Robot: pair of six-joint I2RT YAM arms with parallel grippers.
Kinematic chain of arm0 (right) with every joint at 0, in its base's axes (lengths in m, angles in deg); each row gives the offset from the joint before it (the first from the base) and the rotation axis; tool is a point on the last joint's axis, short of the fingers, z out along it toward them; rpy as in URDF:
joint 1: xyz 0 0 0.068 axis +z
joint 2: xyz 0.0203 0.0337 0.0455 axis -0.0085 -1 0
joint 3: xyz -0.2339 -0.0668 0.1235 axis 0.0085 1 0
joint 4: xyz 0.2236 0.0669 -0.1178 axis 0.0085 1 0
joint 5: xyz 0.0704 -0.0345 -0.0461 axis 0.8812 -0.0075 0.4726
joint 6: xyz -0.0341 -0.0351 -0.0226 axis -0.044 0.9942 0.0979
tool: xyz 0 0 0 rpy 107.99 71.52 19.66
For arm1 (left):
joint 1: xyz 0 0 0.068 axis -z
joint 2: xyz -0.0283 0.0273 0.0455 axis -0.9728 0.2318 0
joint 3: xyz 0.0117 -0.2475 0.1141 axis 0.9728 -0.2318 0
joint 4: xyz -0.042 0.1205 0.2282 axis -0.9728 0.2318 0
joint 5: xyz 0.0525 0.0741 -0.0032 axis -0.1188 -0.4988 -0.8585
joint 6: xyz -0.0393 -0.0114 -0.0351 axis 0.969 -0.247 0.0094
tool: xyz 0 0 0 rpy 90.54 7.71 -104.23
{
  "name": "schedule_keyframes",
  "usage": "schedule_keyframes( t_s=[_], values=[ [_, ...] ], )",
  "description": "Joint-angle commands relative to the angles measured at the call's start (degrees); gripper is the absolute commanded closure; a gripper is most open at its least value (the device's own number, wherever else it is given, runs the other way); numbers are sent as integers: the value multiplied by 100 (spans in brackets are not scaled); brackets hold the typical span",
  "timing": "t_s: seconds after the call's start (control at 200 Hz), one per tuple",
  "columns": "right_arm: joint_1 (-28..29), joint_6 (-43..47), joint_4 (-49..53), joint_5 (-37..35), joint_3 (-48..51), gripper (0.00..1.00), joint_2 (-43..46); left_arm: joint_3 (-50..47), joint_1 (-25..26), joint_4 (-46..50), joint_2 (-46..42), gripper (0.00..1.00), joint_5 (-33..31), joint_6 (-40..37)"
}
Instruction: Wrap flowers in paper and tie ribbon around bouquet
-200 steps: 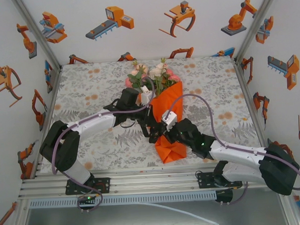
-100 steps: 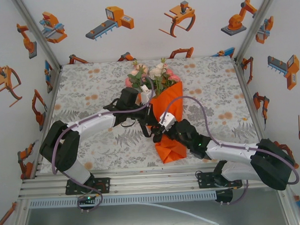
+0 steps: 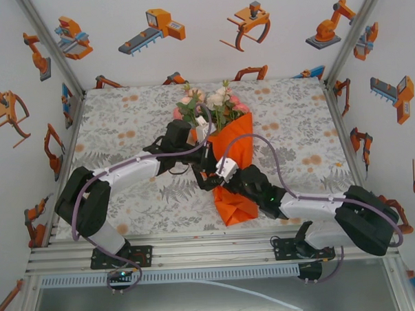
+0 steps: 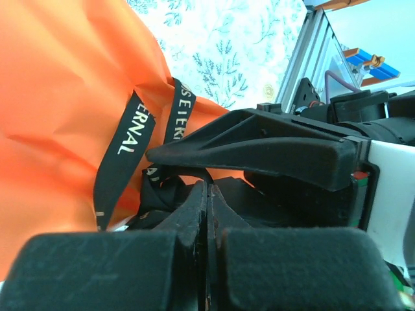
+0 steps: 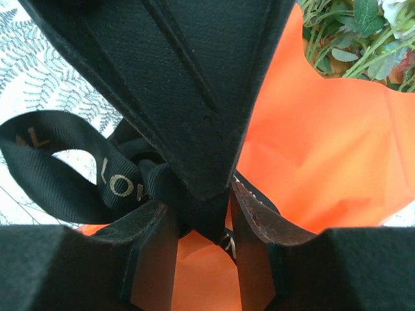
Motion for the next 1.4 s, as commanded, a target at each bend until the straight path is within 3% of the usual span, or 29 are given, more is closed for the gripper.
schedule_keyframes(
  t_s=[0.0,0.11,0.26,0.38,0.451,0.581,0.811,1.061,1.221,1.397],
  values=[
    [-34,-101,-651,-143,-113,72,-49,-128,13,-243,-41,96,227,147],
    [-74,-331,-769,-91,-94,85,4,-185,5,-229,-87,93,161,182],
    [-134,-554,-787,95,43,99,306,-297,-107,-231,-245,78,39,206],
    [-250,-663,-787,292,194,100,593,-354,-237,-357,-443,65,32,262],
    [-281,-669,-785,414,257,100,699,-346,-336,-304,-535,59,-294,326],
    [-311,-726,-773,680,306,100,810,-93,-567,239,-374,59,-1085,433],
    [-345,-766,-782,756,271,100,752,-79,-246,-623,179,67,37,772],
    [-374,-819,-773,660,271,100,732,-469,-18,-1633,523,66,918,1272],
    [-391,-899,-755,355,327,98,764,-683,-5,-1231,396,66,825,963],
    [-399,-994,-523,652,411,92,890,-956,-80,-1154,-25,64,526,877]
  ],
)
